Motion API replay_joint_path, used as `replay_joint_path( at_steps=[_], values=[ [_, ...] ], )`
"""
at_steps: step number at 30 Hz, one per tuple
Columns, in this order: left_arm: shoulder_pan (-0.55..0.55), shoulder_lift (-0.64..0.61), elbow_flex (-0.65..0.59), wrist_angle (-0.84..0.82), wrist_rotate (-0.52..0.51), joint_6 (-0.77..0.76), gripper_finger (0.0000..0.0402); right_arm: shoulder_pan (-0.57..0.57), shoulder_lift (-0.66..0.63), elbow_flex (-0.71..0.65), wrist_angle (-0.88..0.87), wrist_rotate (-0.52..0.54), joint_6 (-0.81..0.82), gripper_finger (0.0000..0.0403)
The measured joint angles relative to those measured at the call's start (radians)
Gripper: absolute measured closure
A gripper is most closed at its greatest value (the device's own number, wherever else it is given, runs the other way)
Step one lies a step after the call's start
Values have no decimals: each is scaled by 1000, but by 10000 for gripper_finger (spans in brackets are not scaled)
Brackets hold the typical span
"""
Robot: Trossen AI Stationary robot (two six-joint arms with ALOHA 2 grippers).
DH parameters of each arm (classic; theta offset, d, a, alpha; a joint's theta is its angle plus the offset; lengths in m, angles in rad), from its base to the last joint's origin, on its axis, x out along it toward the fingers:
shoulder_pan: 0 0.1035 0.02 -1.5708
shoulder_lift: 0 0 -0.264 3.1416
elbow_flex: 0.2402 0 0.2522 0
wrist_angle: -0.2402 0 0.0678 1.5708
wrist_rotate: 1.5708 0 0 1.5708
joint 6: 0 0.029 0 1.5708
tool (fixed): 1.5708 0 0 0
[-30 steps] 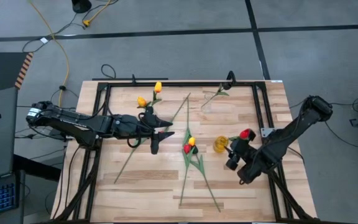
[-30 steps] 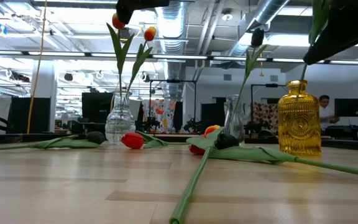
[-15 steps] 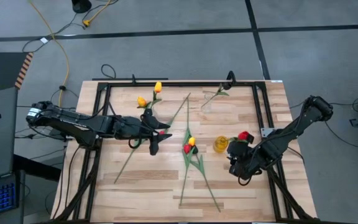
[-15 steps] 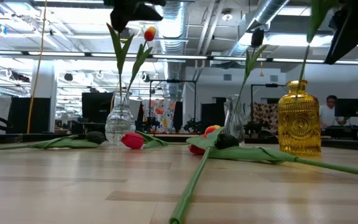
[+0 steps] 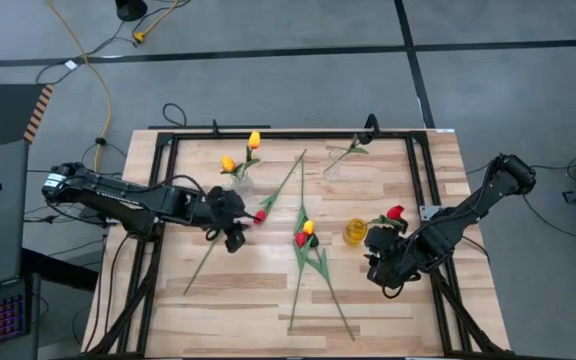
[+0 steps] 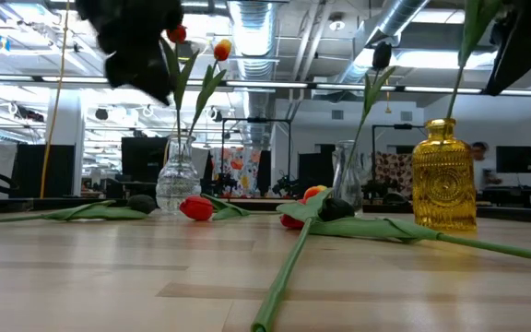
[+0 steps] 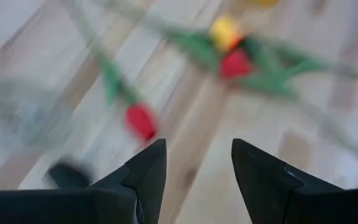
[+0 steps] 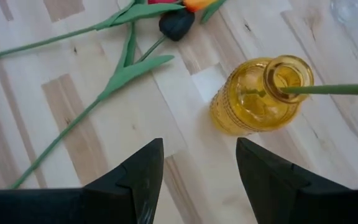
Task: Sort flowers into vase by color
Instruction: Put the left black tulip into the right transparent vase
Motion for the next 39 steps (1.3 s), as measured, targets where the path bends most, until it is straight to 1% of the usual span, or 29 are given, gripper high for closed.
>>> replay_joint_path(
  at_steps=[2, 6, 12, 17, 23, 27, 29, 34, 39],
  values=[
    [0, 0, -7, -67, -21, -53, 232, 0, 0, 0, 1, -18, 1, 173],
    [0, 0, -62, -152, -45, -152, 232, 3, -9, 1, 2, -20, 1, 173],
    [-1, 0, -148, -152, -46, -240, 232, 10, -62, 75, -53, -20, -11, 178],
    [-1, 0, -215, -151, -31, -307, 232, 10, -134, 117, -64, -6, -92, 180],
    [-1, 0, -299, -56, 56, -355, 232, 9, -222, 129, -54, 117, -183, 181],
    [-1, 0, -349, 13, 119, -388, 232, 8, -265, 130, -44, 167, -216, 181],
    [-1, 0, -362, 14, 139, -399, 232, 8, -281, 130, -29, 168, -236, 181],
    [0, 0, -385, 29, 144, -425, 232, 8, -310, 130, 17, 169, -276, 181],
    [0, 0, -425, 87, 159, -443, 232, 8, -332, 130, 62, 171, -320, 181]
  ],
)
